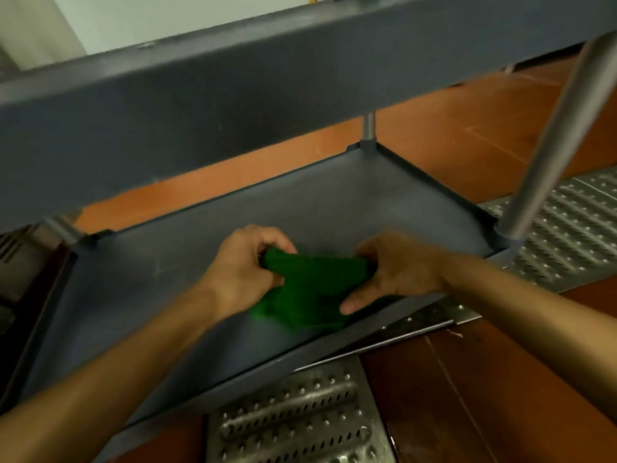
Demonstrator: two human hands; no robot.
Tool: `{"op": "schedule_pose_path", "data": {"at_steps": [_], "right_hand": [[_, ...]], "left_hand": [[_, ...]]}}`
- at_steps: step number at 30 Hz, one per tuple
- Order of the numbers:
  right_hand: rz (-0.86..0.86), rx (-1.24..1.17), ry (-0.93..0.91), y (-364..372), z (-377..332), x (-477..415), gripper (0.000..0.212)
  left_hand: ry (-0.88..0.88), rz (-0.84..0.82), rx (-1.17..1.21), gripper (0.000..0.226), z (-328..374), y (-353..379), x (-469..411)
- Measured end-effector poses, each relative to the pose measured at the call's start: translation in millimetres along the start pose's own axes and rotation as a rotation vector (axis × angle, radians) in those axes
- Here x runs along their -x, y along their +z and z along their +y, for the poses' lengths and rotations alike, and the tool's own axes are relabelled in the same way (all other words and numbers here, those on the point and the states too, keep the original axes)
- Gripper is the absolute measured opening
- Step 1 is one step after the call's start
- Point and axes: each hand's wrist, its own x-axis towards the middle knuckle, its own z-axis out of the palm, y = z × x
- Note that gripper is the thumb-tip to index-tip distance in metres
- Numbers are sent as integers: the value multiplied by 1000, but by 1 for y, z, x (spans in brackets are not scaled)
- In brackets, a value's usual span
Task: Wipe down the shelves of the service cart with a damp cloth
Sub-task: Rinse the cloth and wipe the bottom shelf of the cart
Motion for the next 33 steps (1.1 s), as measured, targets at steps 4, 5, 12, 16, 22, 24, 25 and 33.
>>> {"op": "schedule_pose_path", "data": {"at_steps": [4, 5, 12, 16, 22, 24, 25, 33], "right_hand": [[-124, -27, 54, -7, -6, 6, 54], [-159, -62, 46, -5, -8, 5, 58], [160, -240, -23, 28, -17, -21, 70], [257, -94, -63, 15, -15, -21, 88], [273, 458, -177, -14, -31, -16, 25], [314, 447, -246, -18, -39, -17, 28], [330, 368, -263, -19, -40, -17, 27], [514, -58, -308, -30, -36, -19, 30]], "left_hand": [[87, 68, -88, 66, 1, -2, 10], [100, 70, -63, 64, 5, -3, 12], [173, -66, -30, 90, 28, 3, 14], [236, -38, -361, 93, 20, -6, 13], [28, -124, -528, 52, 6, -15, 7], [30, -136, -567, 12, 4, -17, 6], [20, -125, -554, 10, 1, -18, 6], [-81, 267, -172, 4, -23, -22, 14]]}}
